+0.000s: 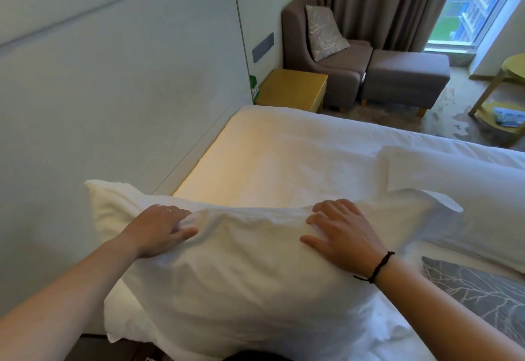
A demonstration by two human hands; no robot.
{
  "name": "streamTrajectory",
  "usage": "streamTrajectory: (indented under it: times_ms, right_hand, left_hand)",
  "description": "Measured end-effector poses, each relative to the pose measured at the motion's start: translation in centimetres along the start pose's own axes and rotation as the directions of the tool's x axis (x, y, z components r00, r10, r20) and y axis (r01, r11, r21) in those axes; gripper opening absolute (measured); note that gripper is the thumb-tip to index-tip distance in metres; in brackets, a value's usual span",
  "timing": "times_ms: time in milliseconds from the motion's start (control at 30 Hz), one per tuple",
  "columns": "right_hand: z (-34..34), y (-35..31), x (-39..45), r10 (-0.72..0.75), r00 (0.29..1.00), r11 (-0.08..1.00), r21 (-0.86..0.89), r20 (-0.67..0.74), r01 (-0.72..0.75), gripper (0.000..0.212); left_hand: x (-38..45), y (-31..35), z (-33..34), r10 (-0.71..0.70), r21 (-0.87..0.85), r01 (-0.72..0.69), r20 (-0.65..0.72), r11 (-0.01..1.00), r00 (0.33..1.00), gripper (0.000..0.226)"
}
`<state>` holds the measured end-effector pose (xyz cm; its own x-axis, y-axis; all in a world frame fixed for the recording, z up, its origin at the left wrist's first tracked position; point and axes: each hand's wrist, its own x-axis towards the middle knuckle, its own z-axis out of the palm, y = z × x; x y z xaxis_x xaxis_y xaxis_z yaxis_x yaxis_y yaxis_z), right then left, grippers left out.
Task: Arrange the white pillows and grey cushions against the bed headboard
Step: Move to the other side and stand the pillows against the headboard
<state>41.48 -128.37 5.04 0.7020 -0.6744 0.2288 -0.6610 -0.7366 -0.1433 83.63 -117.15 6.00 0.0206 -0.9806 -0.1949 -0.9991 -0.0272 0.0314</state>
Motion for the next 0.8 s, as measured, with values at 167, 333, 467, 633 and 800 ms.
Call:
streamTrajectory:
  times_ms: [167, 333, 467, 633, 800]
  right_hand:
    - [1.7, -2.1, 2.5, 0.043, 0.973, 0.999, 0.007, 0.227, -0.046, 0.083]
    - [3.9, -4.6, 7.3, 0.142, 0.909, 0.98, 0.072, 0.391, -0.184, 0.082]
    - [5.9, -6.3, 9.3, 0.197, 0.857, 0.97, 0.032, 0.476, -0.241, 0.056]
    - [6.6, -6.9, 9.8, 0.242, 0.895, 0.963, 0.022, 0.374, -0.269, 0.038]
    - [6.1, -5.5, 11.1, 0.378, 0.905, 0.914, 0.075, 0.194, -0.398, 0.036]
  left_hand:
    - [1.5, -0.4, 0.1, -0.034, 0.037, 0.033, 0.042, 0.999, 0.999, 0.032]
    - [2.9, -1.1, 0.3, -0.048, -0.023, 0.047, -0.055, 0.999, 0.997, 0.029]
    - [3.8, -1.9, -0.1, -0.054, -0.089, 0.046, -0.094, 0.995, 0.994, 0.024]
    - [5.4, -4.0, 0.3, 0.063, -0.106, -0.075, -0.11, 0.991, 0.992, 0.03]
    - [7.6, -10.9, -0.9, 0.054, -0.002, -0.054, -0.001, 0.999, 0.999, 0.052]
